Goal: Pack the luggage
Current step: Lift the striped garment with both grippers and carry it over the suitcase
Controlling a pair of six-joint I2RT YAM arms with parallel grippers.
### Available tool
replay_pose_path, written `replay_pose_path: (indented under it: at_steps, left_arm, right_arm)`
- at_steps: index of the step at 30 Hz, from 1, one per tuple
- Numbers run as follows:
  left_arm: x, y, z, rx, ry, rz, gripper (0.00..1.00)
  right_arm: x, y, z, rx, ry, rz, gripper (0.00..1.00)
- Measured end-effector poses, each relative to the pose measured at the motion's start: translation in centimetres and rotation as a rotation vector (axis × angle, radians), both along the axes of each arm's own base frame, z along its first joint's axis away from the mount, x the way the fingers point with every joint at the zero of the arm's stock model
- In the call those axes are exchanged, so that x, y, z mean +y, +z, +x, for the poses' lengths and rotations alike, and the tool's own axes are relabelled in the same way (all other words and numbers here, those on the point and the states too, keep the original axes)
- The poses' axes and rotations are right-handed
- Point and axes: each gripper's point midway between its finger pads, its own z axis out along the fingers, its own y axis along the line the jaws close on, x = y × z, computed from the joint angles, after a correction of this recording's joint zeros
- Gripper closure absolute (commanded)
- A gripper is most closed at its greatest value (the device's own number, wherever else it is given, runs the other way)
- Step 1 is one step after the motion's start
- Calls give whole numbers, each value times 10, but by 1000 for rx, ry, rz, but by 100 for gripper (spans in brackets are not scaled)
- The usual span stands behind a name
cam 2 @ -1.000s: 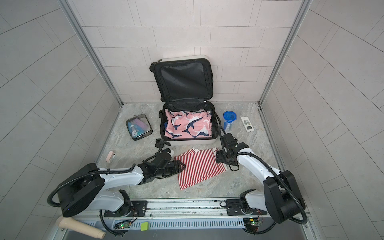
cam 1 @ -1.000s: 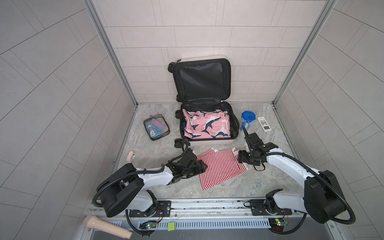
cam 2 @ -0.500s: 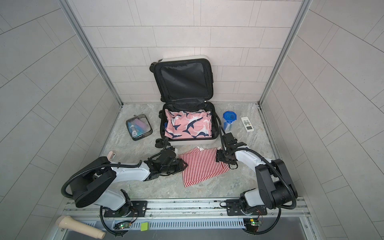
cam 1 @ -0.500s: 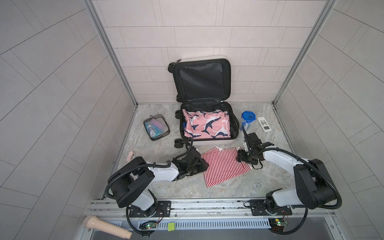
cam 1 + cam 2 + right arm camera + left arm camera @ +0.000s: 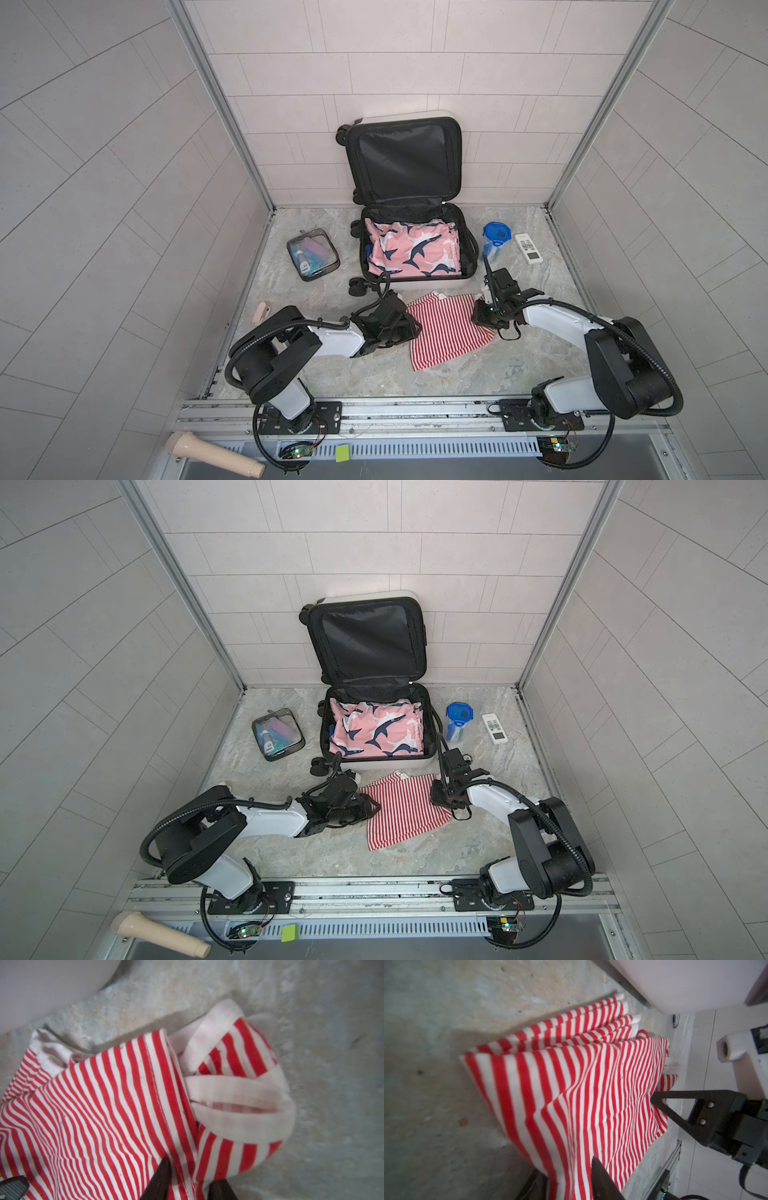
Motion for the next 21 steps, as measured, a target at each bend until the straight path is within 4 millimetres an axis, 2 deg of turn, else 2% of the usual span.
replay_pose_path:
  at_steps: [3,10,15,21]
  left_arm:
    - [-4,0,2,-3,-2,-12,64]
    - [-5,-5,1,8,-7,-6,98]
    - [-1,7,-1,4,-18,17,100]
    - [-10,60,6,-71,-51,-9,100]
  right_arm:
    - [7,-1,-4,7,8,5,78]
    - [13,1,-8,14,-2,11,93]
    - [14,14,-11,7,-3,19,100]
    - [27,50,-6,-58,18,63,100]
